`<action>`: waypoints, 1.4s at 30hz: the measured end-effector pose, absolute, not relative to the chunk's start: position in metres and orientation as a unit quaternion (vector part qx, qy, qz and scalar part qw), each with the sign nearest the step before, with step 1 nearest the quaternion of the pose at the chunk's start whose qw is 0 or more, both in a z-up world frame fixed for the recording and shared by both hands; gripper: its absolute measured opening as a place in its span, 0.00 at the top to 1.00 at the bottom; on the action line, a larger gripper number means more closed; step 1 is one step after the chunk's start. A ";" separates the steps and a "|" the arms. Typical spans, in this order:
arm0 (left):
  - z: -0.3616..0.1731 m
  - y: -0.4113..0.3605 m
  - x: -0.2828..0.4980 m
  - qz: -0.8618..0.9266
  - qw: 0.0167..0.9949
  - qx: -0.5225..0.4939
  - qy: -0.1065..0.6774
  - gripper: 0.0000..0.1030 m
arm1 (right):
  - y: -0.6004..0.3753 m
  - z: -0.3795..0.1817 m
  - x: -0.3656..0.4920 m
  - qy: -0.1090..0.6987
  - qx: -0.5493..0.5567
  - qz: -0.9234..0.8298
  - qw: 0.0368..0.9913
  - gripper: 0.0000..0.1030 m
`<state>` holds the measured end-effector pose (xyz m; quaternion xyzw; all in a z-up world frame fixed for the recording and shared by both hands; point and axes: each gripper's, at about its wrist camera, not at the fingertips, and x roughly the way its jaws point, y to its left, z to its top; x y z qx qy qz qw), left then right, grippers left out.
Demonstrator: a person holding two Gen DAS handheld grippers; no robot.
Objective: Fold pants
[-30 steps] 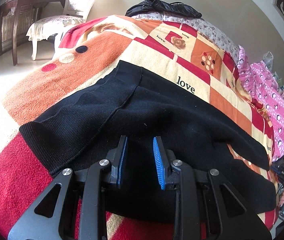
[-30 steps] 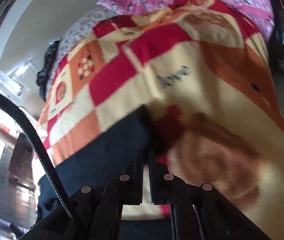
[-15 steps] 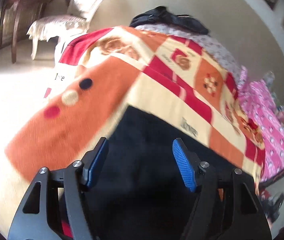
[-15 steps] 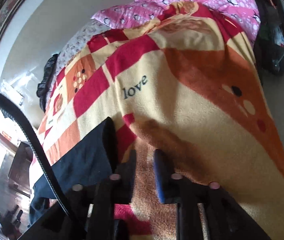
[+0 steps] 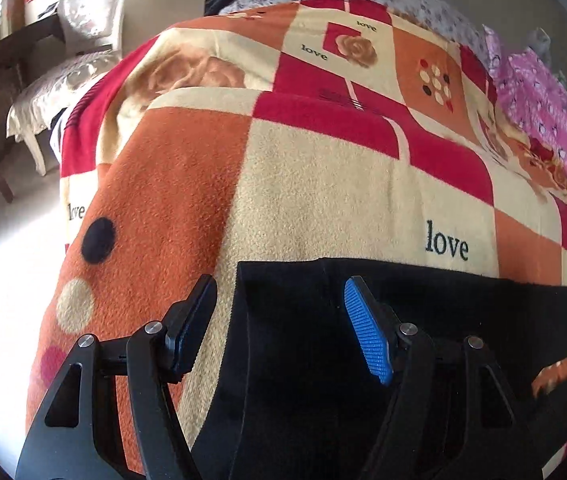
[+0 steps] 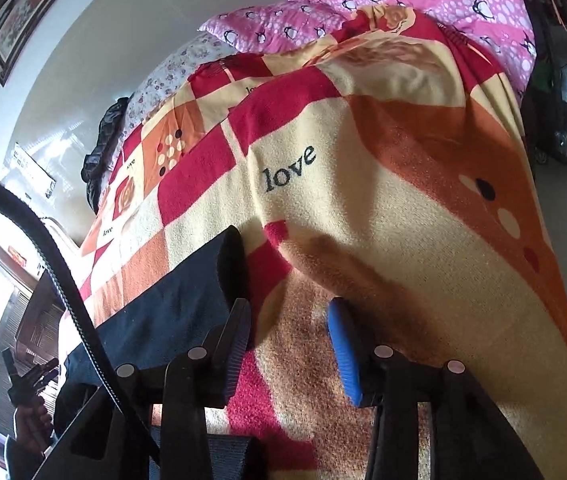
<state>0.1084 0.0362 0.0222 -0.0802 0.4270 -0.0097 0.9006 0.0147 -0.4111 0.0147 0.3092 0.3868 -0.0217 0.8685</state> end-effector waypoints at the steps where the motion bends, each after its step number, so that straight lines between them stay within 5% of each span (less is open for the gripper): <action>1: 0.020 0.036 0.111 -0.015 0.899 -0.075 0.430 0.36 | -0.411 0.015 0.015 0.387 0.310 -0.021 0.868 0.62; 18: 0.002 0.037 0.122 -0.060 0.897 -0.060 0.433 0.38 | -0.409 0.016 0.015 0.388 0.305 -0.022 0.869 0.61; 22: 0.004 0.029 0.118 -0.060 0.904 -0.039 0.422 0.78 | -0.409 0.016 0.015 0.389 0.303 -0.023 0.870 0.61; 25: 0.007 0.014 0.113 -0.053 0.912 0.005 0.407 0.88 | -0.409 0.016 0.015 0.389 0.302 -0.024 0.870 0.60; 35: 0.012 -0.010 0.105 0.019 0.925 0.106 0.363 0.89 | -0.426 0.051 0.036 0.372 0.349 0.020 0.860 0.60; 42: 0.009 -0.010 0.106 0.027 0.923 0.110 0.367 0.89 | -0.411 0.050 0.111 0.474 0.341 0.086 0.807 0.60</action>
